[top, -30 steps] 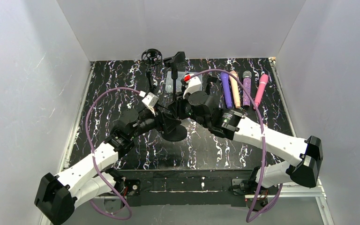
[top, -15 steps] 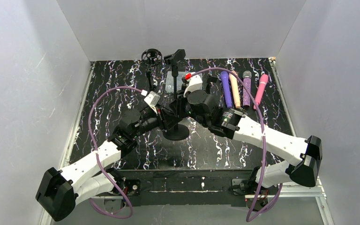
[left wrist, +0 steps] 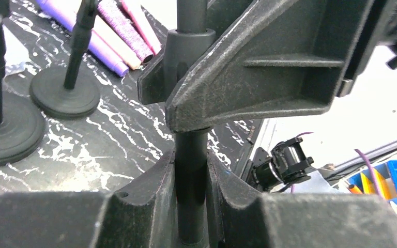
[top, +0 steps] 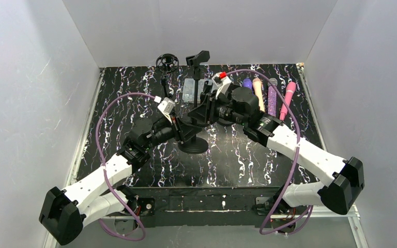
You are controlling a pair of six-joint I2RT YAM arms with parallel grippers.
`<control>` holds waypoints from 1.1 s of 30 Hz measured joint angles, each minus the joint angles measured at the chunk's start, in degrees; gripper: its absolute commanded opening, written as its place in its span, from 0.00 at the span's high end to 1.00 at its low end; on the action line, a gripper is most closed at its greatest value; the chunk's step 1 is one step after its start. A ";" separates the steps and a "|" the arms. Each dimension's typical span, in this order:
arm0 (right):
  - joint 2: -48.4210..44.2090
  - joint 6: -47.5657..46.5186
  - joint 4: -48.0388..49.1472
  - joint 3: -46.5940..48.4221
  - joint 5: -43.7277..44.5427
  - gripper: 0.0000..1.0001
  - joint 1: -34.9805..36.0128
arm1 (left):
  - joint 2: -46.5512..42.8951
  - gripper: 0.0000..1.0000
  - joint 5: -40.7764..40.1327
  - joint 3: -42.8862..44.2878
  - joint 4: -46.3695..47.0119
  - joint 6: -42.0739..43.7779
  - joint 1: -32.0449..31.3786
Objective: Remove the microphone from the stand
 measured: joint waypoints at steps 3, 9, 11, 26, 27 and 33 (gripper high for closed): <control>-0.68 0.46 3.98 -1.11 -8.35 0.99 -2.91 | 0.00 1.00 1.88 1.40 0.00 -0.61 0.15; -1.14 1.77 11.26 -2.75 -19.76 0.99 -6.21 | -0.09 0.93 5.44 3.45 0.04 -1.51 0.28; -1.25 1.64 11.63 -2.73 -20.35 0.99 -6.36 | -0.15 0.65 5.79 3.67 0.02 -1.51 0.31; -0.87 -1.55 -1.05 3.65 0.66 0.99 1.44 | 3.61 0.63 1.92 3.69 -0.48 -0.31 -2.27; -0.68 -1.68 -2.03 4.31 2.64 0.99 2.47 | 3.82 0.69 0.59 3.69 -0.50 0.07 -2.54; 0.72 -1.11 -6.38 6.95 12.70 0.99 5.92 | 3.67 1.00 -6.32 3.28 -0.46 1.95 -4.42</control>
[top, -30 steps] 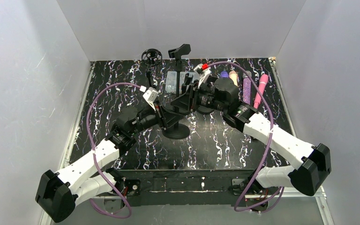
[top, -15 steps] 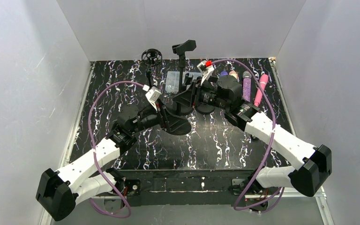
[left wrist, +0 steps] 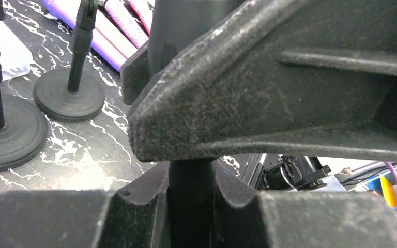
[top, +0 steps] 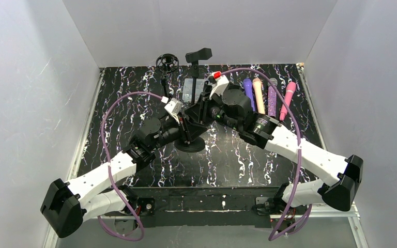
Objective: Remove the microphone from the stand
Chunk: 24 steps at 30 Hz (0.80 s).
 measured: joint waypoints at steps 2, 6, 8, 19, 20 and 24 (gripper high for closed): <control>0.13 0.24 -1.09 0.09 2.51 0.99 0.79 | -0.13 1.00 -0.94 -0.66 0.04 0.55 -0.22; 0.22 0.26 -1.51 0.09 3.56 0.99 1.44 | -1.33 1.00 -1.64 -1.66 0.02 0.57 -0.50; 0.20 0.13 -0.96 0.07 2.49 0.99 1.33 | -2.21 1.00 -1.90 -1.90 -0.07 0.37 -0.59; -2.95 4.79 15.91 -10.60 -32.20 0.99 -10.71 | -4.94 1.00 5.44 -2.40 -1.11 -0.09 -0.85; -2.99 5.99 18.95 -12.09 -35.67 0.99 -11.93 | -4.94 1.00 6.43 -2.38 -1.11 -0.33 -0.94; -2.43 12.37 31.93 -16.96 -47.50 0.99 -16.00 | -4.94 1.00 9.84 -1.62 -1.05 -1.44 -1.22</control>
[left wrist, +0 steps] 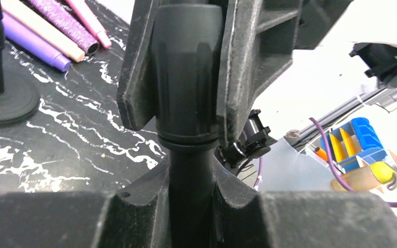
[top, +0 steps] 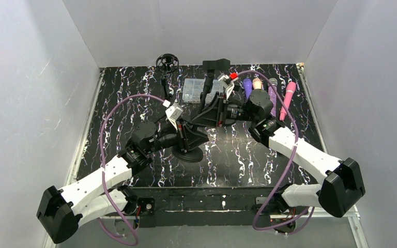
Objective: Remove the microphone from the stand
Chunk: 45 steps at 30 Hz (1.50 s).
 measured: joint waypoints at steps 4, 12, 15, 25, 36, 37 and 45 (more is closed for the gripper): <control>1.81 5.51 12.20 -1.25 -5.09 0.99 -1.18 | 0.00 1.00 2.56 1.79 0.35 -0.94 0.04; 0.37 3.65 9.62 -1.27 0.61 0.09 -2.64 | -0.42 1.00 -0.09 1.79 -0.13 -0.26 0.61; -3.30 -0.22 1.18 0.07 10.80 0.08 -2.89 | -0.70 1.00 -4.04 1.53 -0.17 1.62 0.96; -6.08 -5.51 -21.51 9.55 42.10 0.19 11.74 | -0.35 1.00 -16.37 1.31 -1.44 11.04 -0.57; -0.61 -8.24 -29.90 12.70 56.68 0.34 18.40 | 1.68 1.00 -21.22 1.33 -1.79 15.08 -1.90; -0.48 -8.31 -29.97 12.87 57.27 0.37 18.67 | 1.70 1.00 -21.46 1.33 -1.95 15.23 -2.03; 0.35 -8.76 -29.16 13.79 57.59 0.78 20.04 | 1.70 1.00 -21.81 1.33 -2.89 15.41 -2.49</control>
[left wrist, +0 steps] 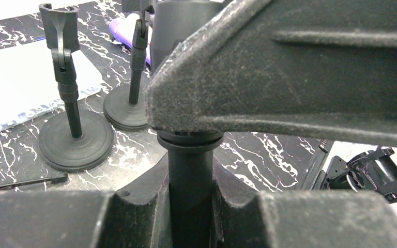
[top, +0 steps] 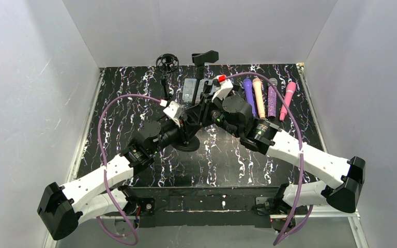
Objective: Remove the microphone from the stand
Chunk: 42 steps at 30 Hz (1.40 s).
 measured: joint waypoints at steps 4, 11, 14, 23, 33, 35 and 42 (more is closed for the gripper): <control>0.00 -1.68 0.52 -0.13 -0.68 0.84 -0.09 | -0.09 1.00 0.66 0.15 -0.33 -0.90 0.02; -2.95 -7.21 5.33 -3.13 -16.06 0.87 -4.72 | -1.68 1.00 5.88 0.83 -0.85 -4.81 0.04; -4.85 -6.60 11.63 -6.14 -30.64 0.87 -9.57 | -2.75 1.00 10.10 2.19 -1.20 -6.71 -0.07; -4.63 -0.96 25.49 -10.60 -51.87 0.15 -20.92 | -6.27 1.00 16.39 3.72 -2.51 -11.19 0.13; -9.75 -2.80 16.61 -10.99 -39.12 0.15 -19.04 | -5.35 1.00 14.60 4.37 -1.16 -9.60 -0.26; -10.12 -2.67 16.26 -10.88 -37.64 0.15 -17.42 | -4.20 1.00 13.53 4.52 -1.31 -9.07 -0.26; -10.08 -3.74 10.14 -6.25 -28.59 0.16 -14.40 | -1.62 1.00 11.80 4.57 -1.66 -6.64 -0.26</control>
